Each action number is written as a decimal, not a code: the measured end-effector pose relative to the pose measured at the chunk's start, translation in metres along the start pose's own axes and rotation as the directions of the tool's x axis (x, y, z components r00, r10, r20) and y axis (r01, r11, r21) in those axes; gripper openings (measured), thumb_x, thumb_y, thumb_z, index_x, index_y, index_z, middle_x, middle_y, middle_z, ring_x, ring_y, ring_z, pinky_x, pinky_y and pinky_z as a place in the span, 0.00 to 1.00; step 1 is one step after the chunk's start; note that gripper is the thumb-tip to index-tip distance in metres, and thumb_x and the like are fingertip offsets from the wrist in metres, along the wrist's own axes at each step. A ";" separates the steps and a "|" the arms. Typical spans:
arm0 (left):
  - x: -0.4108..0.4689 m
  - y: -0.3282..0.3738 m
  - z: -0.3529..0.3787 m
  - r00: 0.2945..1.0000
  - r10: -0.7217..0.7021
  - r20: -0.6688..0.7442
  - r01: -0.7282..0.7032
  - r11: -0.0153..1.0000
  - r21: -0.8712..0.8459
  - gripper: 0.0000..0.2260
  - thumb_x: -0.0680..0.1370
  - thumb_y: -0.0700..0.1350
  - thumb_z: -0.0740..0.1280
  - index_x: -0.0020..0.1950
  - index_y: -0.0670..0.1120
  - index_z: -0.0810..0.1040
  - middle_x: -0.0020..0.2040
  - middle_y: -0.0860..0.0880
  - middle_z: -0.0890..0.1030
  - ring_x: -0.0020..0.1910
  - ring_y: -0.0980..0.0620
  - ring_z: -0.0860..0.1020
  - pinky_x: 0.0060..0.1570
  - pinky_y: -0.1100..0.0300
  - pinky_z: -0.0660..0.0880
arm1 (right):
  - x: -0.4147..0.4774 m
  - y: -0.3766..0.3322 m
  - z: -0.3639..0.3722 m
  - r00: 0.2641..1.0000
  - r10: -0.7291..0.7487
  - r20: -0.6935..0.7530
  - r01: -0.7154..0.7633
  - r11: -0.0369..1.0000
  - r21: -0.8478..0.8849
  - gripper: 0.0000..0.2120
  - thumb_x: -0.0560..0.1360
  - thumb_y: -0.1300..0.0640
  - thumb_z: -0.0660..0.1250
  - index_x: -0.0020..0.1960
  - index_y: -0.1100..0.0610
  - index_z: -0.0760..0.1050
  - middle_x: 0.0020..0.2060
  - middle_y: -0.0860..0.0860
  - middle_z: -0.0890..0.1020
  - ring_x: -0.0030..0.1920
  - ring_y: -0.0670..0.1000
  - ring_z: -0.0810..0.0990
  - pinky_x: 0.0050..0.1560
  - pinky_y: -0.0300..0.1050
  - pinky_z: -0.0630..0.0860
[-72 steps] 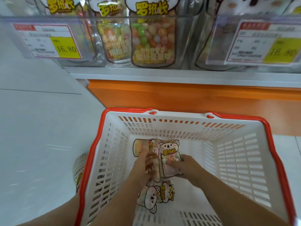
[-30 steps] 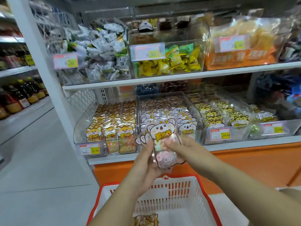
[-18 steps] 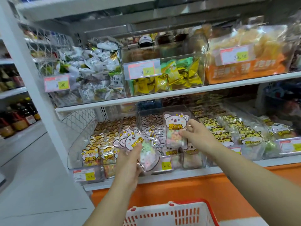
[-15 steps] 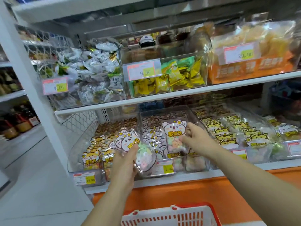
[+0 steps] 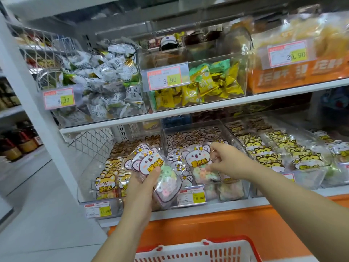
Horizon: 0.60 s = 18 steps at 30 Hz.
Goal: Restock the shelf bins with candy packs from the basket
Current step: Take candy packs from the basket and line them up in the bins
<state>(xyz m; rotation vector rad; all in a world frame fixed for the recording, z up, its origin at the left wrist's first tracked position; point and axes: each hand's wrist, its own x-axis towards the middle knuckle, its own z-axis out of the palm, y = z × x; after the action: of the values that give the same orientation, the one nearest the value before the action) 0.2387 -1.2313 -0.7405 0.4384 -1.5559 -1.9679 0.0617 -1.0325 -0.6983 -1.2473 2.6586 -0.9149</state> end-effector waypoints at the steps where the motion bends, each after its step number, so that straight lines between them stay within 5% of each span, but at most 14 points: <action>1: -0.001 0.001 -0.002 1.000 0.012 0.004 -0.012 1.000 -0.002 0.30 0.69 0.54 0.78 0.68 0.46 0.76 0.63 0.42 0.82 0.64 0.39 0.79 0.65 0.32 0.70 | 0.000 -0.001 0.000 0.999 -0.027 0.018 0.028 0.999 -0.040 0.17 0.71 0.56 0.74 0.56 0.53 0.73 0.36 0.46 0.76 0.40 0.53 0.78 0.39 0.50 0.75; 5: -0.003 0.001 -0.004 1.000 0.007 -0.005 -0.007 1.000 0.001 0.28 0.69 0.53 0.77 0.67 0.45 0.77 0.61 0.42 0.83 0.61 0.40 0.81 0.63 0.32 0.73 | 0.001 0.002 0.014 0.997 -0.073 0.016 0.074 0.959 -0.273 0.16 0.68 0.53 0.76 0.41 0.50 0.67 0.34 0.46 0.74 0.39 0.52 0.75 0.31 0.44 0.64; 8: -0.004 0.000 -0.001 1.000 -0.008 -0.008 0.008 1.000 -0.005 0.28 0.69 0.53 0.78 0.66 0.45 0.77 0.61 0.42 0.83 0.61 0.40 0.81 0.63 0.31 0.72 | 0.000 0.006 0.024 0.997 -0.073 0.013 0.072 0.919 -0.388 0.22 0.66 0.42 0.77 0.37 0.48 0.63 0.38 0.45 0.72 0.44 0.50 0.72 0.37 0.45 0.63; 11: -0.005 0.000 0.002 1.000 -0.003 -0.001 0.004 1.000 0.017 0.30 0.67 0.56 0.78 0.66 0.46 0.78 0.61 0.43 0.83 0.61 0.40 0.81 0.63 0.31 0.72 | -0.002 0.004 0.015 0.999 -0.051 -0.010 0.044 0.927 -0.373 0.20 0.65 0.41 0.77 0.51 0.46 0.74 0.52 0.47 0.74 0.56 0.51 0.74 0.51 0.47 0.72; 14: -0.004 0.001 0.005 1.000 -0.002 -0.003 0.002 1.000 0.013 0.31 0.66 0.57 0.79 0.65 0.46 0.78 0.61 0.44 0.83 0.61 0.41 0.81 0.61 0.31 0.73 | -0.004 -0.009 0.002 0.993 -0.104 -0.057 0.085 0.959 -0.272 0.36 0.70 0.40 0.74 0.74 0.42 0.64 0.68 0.45 0.71 0.67 0.50 0.72 0.60 0.50 0.75; 16: -0.004 0.001 0.007 1.000 -0.002 -0.003 0.002 1.000 0.001 0.31 0.66 0.56 0.79 0.66 0.46 0.78 0.61 0.44 0.83 0.61 0.41 0.81 0.62 0.32 0.73 | -0.005 -0.024 0.009 0.989 -0.151 -0.001 0.139 0.912 -0.386 0.33 0.74 0.42 0.71 0.75 0.40 0.62 0.68 0.44 0.73 0.65 0.51 0.75 0.55 0.50 0.77; 18: -0.004 0.002 0.010 1.000 -0.014 0.005 0.014 1.000 -0.006 0.30 0.67 0.54 0.78 0.66 0.46 0.78 0.61 0.43 0.83 0.61 0.41 0.81 0.63 0.33 0.74 | -0.002 -0.026 0.024 0.986 -0.163 0.033 0.160 0.875 -0.456 0.21 0.77 0.46 0.68 0.68 0.42 0.71 0.60 0.46 0.80 0.58 0.52 0.80 0.51 0.49 0.79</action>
<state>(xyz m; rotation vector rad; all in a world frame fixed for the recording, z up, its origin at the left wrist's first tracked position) 0.2367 -1.2211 -0.7366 0.4434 -1.5532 -1.9860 0.0884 -1.0556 -0.7043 -1.5726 2.9136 -0.2963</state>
